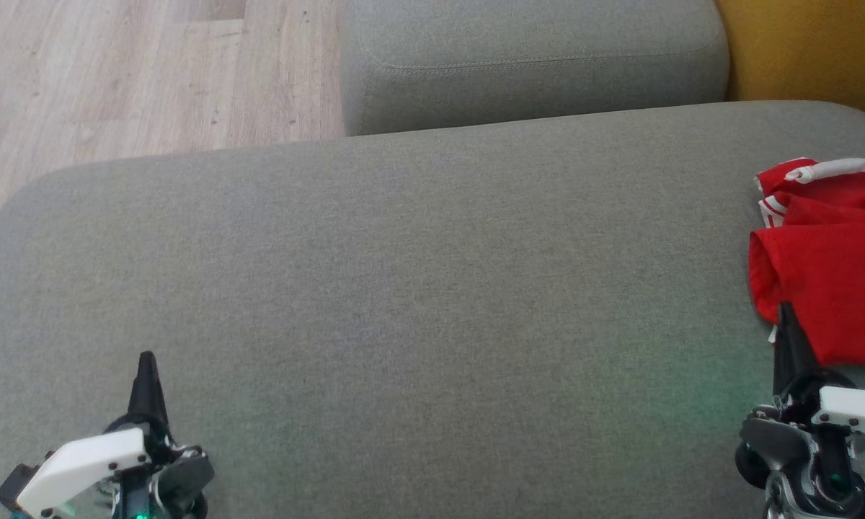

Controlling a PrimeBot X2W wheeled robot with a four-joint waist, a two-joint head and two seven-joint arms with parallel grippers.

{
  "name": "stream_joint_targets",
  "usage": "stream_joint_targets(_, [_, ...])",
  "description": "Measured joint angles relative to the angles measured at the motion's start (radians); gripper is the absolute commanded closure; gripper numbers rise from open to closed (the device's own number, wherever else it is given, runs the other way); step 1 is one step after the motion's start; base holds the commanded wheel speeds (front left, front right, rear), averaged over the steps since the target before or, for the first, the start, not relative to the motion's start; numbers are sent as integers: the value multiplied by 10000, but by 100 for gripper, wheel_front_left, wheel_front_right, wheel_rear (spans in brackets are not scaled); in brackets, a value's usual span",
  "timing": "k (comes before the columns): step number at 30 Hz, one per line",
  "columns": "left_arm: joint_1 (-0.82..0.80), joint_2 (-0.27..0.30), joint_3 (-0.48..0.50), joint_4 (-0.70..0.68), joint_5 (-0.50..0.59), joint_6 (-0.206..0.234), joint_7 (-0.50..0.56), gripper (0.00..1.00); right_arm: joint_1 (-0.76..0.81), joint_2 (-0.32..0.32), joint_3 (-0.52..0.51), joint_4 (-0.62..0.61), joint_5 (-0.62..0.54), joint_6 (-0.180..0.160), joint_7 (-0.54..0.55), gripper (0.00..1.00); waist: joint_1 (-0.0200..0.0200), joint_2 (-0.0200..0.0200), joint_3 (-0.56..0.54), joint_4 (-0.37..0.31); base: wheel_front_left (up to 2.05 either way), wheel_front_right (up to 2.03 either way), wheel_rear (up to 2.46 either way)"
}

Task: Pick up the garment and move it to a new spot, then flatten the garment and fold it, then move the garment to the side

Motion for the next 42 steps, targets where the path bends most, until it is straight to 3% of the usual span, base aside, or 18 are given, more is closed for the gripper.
stream_joint_targets(42, [0, -44, 52, 2, 42, 0, 46, 100, 0, 12, -33, 0, -2, 0, 40, 100, 0, 0, 0, 0, 0, 0, 0])
